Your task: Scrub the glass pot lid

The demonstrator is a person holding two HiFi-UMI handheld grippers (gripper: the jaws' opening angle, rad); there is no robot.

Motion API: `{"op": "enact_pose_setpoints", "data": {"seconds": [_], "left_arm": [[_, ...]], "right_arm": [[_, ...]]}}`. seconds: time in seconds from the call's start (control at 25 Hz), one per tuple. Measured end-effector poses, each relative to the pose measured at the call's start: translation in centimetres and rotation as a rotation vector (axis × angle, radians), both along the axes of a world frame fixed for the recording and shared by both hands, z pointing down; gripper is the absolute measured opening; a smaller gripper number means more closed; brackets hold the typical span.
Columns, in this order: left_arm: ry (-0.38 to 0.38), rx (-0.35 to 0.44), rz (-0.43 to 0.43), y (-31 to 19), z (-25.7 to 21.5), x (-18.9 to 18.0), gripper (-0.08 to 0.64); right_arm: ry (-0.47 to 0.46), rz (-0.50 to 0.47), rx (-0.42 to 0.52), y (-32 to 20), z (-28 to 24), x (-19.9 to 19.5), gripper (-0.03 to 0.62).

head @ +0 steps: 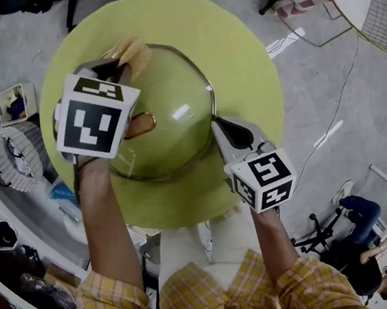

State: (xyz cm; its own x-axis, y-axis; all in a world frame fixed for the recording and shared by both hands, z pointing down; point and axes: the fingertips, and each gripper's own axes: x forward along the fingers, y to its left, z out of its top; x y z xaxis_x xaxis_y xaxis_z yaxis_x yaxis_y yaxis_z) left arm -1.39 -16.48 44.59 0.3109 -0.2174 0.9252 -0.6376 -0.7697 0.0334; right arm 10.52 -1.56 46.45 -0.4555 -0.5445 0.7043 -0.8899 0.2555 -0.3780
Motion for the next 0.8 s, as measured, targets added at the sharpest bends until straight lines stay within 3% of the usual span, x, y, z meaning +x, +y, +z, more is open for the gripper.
{"op": "enact_pose_setpoints", "data": {"seconds": [0.8], "left_arm": [[0.021,-0.019,0.096,1.7,0.0,3.6,0.034]], "right_arm": [[-0.016,0.001,-0.001,0.1,0.0,-0.1,0.009]]}}
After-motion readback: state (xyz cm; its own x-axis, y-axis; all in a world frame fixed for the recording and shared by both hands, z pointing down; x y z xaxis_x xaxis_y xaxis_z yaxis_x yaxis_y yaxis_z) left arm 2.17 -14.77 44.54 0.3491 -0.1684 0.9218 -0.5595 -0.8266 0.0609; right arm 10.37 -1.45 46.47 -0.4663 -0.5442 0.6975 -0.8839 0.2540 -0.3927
